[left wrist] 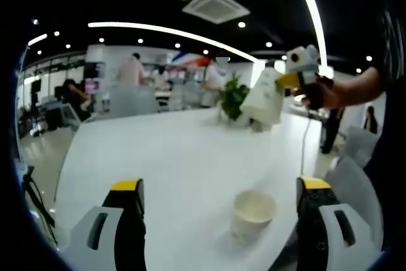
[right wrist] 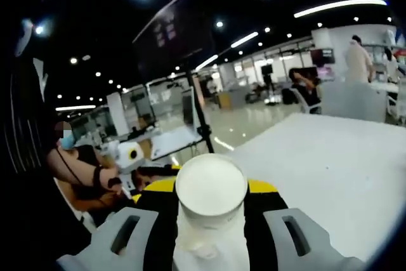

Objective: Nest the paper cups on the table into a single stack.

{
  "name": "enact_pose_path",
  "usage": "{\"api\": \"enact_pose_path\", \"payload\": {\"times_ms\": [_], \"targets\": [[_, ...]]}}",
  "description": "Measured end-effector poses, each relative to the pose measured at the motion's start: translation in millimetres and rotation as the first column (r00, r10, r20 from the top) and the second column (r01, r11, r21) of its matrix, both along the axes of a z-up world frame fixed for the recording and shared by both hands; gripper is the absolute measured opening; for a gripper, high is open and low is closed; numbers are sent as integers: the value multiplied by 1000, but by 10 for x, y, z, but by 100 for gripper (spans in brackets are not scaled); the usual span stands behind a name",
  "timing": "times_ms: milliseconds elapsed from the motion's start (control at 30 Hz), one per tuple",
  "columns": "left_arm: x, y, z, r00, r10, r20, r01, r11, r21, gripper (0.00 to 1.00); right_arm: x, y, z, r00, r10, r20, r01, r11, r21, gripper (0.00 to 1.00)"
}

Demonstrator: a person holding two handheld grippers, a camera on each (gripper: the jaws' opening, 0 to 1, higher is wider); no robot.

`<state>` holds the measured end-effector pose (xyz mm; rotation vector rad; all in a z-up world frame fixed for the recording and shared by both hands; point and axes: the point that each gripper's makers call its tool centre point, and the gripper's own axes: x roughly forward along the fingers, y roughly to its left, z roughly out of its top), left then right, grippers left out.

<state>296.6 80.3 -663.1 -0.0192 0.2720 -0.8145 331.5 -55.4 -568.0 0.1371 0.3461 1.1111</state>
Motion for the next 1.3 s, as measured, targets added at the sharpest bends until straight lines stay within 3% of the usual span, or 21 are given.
{"api": "enact_pose_path", "payload": {"times_ms": [333, 533, 667, 800, 900, 1300], "targets": [[-89, 1, -66, 1000, -1, -23, 1, 1000, -3, 98, -155, 96, -182, 997, -13, -70, 17, 998, 64, 37], [-129, -42, -66, 1000, -14, -26, 13, 1000, -13, 98, -148, 165, -301, 985, -45, -164, 69, 987, 143, 37], [-128, -73, 0, 1000, -18, -16, 18, 1000, -26, 97, -119, 203, -368, 981, -56, -186, 87, 983, 162, 37], [-134, -142, 121, 1000, -30, -3, 30, 998, -57, 97, -65, 267, -328, 966, -65, -250, 129, 959, 251, 37], [-111, -152, 127, 999, -31, 8, 31, 999, -37, 97, -32, 306, -339, 964, -70, -258, 140, 954, 264, 37], [-154, -351, 190, 994, -108, -12, 107, 991, -80, 90, -42, 400, -377, 949, -49, -310, 151, 938, 312, 37]]}}
